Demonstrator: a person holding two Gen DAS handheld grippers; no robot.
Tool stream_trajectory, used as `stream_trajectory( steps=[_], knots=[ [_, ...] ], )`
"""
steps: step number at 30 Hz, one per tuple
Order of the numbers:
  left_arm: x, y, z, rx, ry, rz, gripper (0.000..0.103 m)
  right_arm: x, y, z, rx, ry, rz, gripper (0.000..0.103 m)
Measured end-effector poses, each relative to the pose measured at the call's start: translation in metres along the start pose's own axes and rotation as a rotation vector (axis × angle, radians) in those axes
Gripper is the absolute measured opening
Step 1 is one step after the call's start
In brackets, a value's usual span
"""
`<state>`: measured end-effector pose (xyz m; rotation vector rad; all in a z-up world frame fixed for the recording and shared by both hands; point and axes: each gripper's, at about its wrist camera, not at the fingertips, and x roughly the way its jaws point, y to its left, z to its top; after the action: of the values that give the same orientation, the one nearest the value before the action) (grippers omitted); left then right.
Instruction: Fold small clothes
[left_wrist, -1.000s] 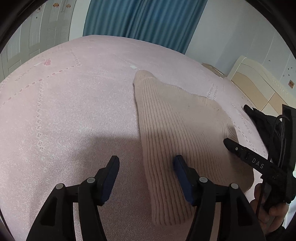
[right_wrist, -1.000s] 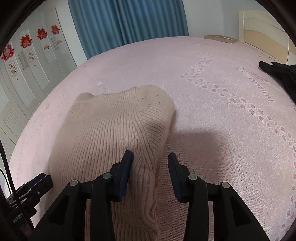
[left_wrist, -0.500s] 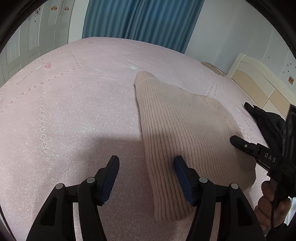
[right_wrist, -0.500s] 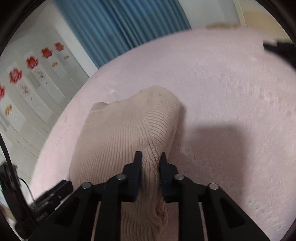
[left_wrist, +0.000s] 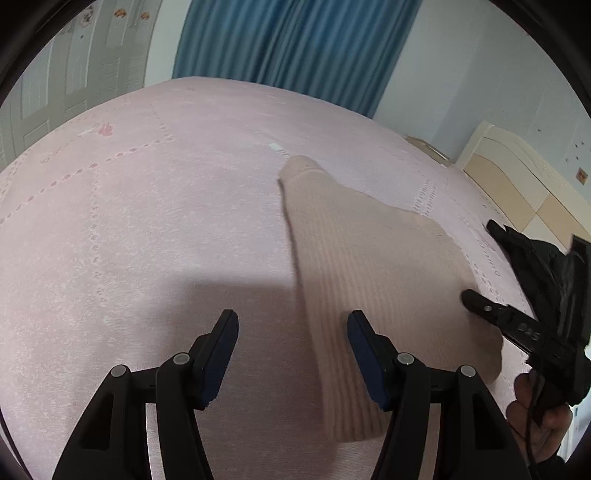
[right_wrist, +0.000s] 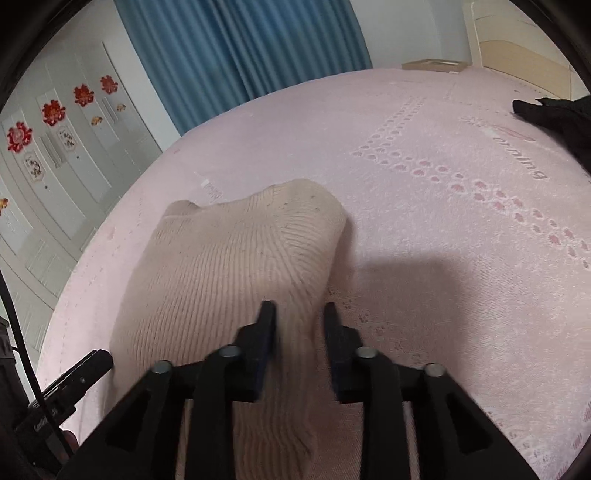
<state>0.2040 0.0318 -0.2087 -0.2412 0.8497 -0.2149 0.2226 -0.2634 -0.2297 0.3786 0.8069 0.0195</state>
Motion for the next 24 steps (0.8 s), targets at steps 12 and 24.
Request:
stream_trajectory(
  steps=[12, 24],
  knots=[
    [-0.026, -0.008, -0.048, 0.157, 0.062, 0.0, 0.057, -0.019, -0.01, -0.011, 0.041, -0.008, 0.062, 0.034],
    [-0.021, -0.049, -0.063, 0.276, 0.071, 0.023, 0.056, -0.019, -0.01, -0.02, 0.049, 0.035, 0.12, 0.034]
  ],
)
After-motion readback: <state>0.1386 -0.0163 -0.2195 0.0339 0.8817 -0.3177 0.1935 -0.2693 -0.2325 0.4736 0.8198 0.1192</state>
